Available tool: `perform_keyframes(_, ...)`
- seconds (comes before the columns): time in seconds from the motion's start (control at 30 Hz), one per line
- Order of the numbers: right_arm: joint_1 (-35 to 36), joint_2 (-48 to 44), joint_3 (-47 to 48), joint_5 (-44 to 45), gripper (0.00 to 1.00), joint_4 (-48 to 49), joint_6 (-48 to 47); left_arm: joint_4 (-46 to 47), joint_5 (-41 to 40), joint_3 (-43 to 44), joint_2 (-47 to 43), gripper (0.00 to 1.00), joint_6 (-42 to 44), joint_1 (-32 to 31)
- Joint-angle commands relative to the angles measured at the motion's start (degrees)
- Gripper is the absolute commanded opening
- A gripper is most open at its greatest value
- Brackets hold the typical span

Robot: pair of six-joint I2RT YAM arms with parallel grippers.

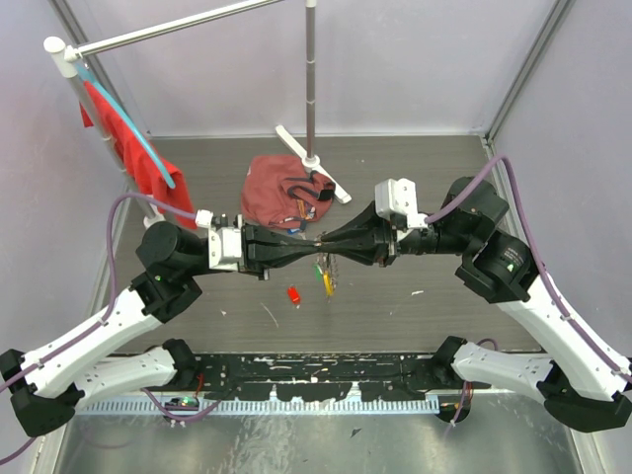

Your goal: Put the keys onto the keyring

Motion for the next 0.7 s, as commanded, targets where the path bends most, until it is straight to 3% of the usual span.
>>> perform_keyframes(0.0, 0.02, -0.41, 0.00, 0.87, 0.21, 0.97, -0.67, 2.91, 0.20, 1.66, -0.76, 0.00, 0.00, -0.09)
perform_keyframes(0.07, 0.03, -0.17, 0.14, 0.69, 0.18, 0.91, -0.67, 2.85, 0.22, 1.66, -0.71, 0.00, -0.01, 0.02)
perform_keyframes(0.17, 0.02, 0.11, 0.54, 0.69, 0.03, 0.22, -0.76, 2.86, 0.12, 1.66, -0.81, 0.00, -0.01, -0.06)
perform_keyframes(0.33, 0.01, 0.48, 1.98, 1.39, 0.01, -1.27, -1.25, 0.51, -0.06, 2.45, -0.74, 0.00, 0.14, -0.04)
perform_keyframes(0.4, 0.02, 0.60, 2.80, 2.17, 0.01, -2.58, -1.88, -2.35, -0.10, 3.59, -0.70, 0.14, 0.50, -0.03)
perform_keyframes(0.67, 0.02, 1.47, 6.13, 4.38, 0.01, -9.01, -4.41, -16.35, -0.73, 7.21, -2.59, 0.32, 5.80, -0.04)
